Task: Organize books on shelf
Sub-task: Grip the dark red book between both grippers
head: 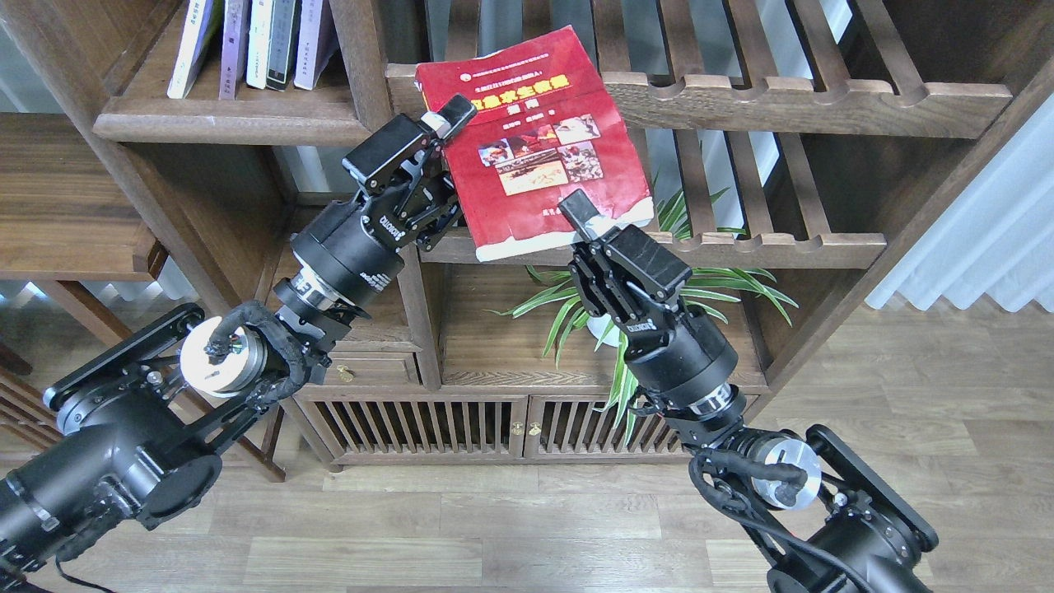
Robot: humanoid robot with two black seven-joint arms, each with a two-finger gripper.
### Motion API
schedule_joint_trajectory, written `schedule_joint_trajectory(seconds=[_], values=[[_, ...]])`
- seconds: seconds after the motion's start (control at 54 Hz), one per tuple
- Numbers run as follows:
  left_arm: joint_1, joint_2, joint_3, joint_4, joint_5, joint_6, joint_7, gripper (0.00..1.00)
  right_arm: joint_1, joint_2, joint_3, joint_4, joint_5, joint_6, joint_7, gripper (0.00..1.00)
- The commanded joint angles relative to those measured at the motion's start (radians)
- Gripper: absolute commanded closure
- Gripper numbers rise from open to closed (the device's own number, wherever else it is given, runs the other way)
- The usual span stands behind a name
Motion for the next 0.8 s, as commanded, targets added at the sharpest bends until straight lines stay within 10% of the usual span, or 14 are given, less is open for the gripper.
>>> schedule_joint_trajectory(seconds=[0.0, 0.778], values=[[0.0, -0.007, 0.0, 0.0, 0.0, 0.002, 0.0, 0.39, 0.005, 0.001, -0.002, 0.0, -0.001, 0.0, 0.0, 0.94], [0.0, -0.014, 0.0, 0.0, 0.0, 0.002, 0.001, 0.43, 0.005, -0.008, -0.037, -0.002, -0.012, 0.0, 0.0, 0.94]])
